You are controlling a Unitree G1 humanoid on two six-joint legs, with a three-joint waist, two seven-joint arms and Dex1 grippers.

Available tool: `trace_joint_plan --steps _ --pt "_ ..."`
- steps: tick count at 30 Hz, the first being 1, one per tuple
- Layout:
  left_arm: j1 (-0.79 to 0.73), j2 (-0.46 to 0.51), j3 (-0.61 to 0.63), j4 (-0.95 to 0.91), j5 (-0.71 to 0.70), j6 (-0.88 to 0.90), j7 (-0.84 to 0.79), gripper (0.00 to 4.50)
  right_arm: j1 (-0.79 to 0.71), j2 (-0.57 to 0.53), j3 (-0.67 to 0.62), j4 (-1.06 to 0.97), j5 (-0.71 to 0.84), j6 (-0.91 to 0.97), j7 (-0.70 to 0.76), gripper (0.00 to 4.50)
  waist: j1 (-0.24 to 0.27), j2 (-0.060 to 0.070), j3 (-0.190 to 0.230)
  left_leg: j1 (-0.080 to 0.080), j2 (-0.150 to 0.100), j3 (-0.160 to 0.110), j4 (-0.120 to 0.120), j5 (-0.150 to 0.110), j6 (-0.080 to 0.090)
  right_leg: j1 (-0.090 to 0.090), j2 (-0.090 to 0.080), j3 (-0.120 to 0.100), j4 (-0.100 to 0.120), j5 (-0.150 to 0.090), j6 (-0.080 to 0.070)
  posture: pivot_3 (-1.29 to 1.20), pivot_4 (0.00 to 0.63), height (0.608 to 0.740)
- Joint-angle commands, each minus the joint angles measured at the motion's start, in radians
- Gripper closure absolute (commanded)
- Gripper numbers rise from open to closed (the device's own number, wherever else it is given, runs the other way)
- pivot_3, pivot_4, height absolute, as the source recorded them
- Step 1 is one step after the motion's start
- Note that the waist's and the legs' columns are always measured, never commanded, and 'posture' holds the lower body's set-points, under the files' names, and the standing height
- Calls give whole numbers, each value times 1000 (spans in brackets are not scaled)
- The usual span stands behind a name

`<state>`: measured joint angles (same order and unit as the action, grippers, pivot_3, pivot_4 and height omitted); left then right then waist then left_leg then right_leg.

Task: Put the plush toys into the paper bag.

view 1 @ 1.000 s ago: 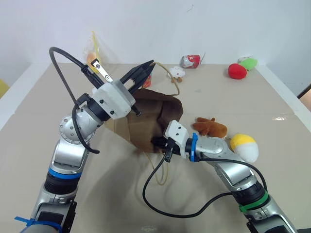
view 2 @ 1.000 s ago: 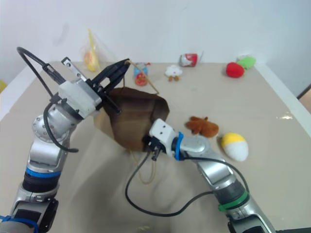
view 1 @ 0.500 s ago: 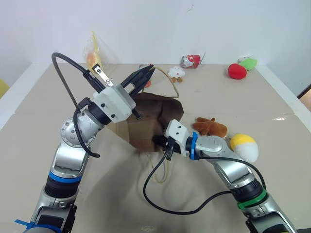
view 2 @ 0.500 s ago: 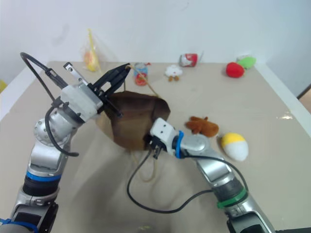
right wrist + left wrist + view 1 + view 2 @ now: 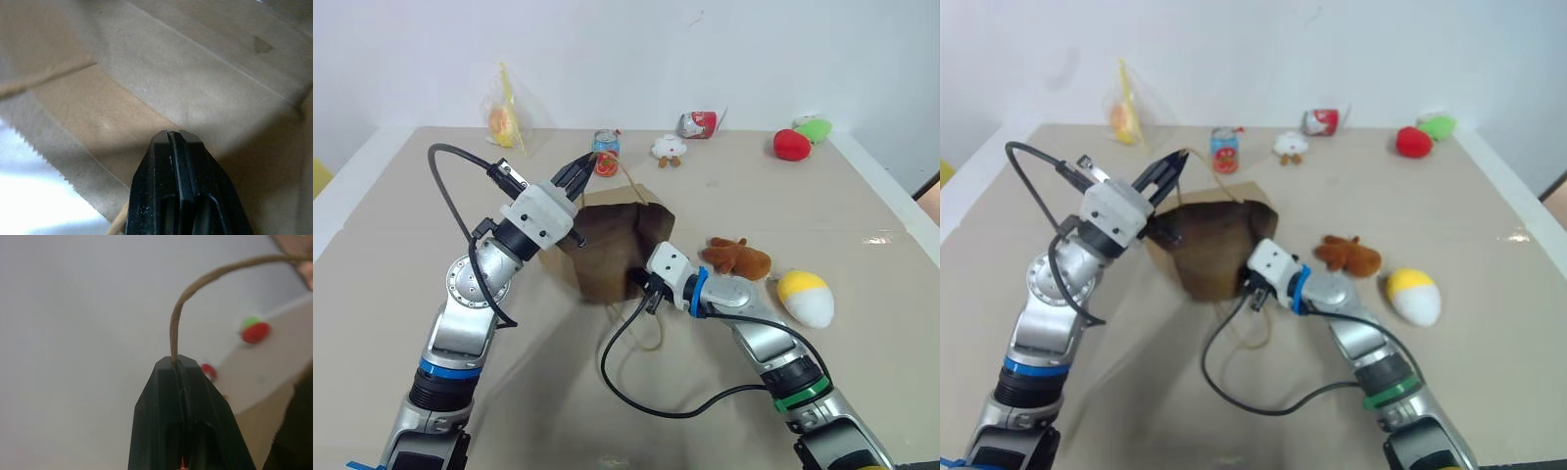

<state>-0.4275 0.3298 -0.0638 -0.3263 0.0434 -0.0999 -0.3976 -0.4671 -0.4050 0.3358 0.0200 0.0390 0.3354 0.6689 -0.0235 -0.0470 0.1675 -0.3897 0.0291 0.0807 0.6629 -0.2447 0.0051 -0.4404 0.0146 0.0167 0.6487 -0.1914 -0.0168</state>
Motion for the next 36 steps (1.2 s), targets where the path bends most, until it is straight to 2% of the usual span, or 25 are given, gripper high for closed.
trace_joint_plan --steps 1,5,11,20,23,29,34,36 --pt "21 35 13 26 10 -19 -12 4500 -4 32 -7 43 -10 -5 -13 4446 -4 -1 0 0 0 0 0 0 0 0 0 0 0 0 0 0 150 740" --pt "-29 37 -15 57 40 -47 -12 4500 -10 39 10 56 -18 -5 11 4446 -2 -1 0 1 1 -1 0 1 1 0 1 -1 1 1 -1 0 150 740" --pt "-11 47 -2 39 18 -38 -24 4500 20 33 -13 68 -18 3 13 4446 0 -1 -1 1 1 0 -1 3 1 0 1 0 1 2 -1 0 150 740" --pt "-51 106 9 -2 0 -78 -76 4500 25 54 -12 101 -28 -10 16 4446 1 -1 -1 1 0 0 -1 3 1 0 1 0 1 2 -1 0 150 740" --pt "-10 84 -3 -1 -26 -27 -79 4500 23 58 -22 93 -26 -17 12 4446 0 -1 -2 3 0 0 -1 3 1 1 1 0 1 2 -1 0 150 740" --pt "40 27 1 -1 -90 80 -64 4500 27 14 -103 -102 45 50 36 4446 1 -1 -2 2 1 0 -1 3 1 1 1 0 1 2 -1 0 150 740" --pt "42 45 12 7 -115 111 -99 4500 101 -78 -166 -334 115 125 95 4446 3 -1 -1 -2 0 -1 -1 2 1 -2 0 -1 0 1 -1 0 150 740" --pt "40 51 11 6 -117 112 -104 4500 138 -143 -265 -439 213 205 139 4446 2 -1 -1 -2 0 -1 -1 2 1 -2 0 -1 -1 1 -1 0 150 740"
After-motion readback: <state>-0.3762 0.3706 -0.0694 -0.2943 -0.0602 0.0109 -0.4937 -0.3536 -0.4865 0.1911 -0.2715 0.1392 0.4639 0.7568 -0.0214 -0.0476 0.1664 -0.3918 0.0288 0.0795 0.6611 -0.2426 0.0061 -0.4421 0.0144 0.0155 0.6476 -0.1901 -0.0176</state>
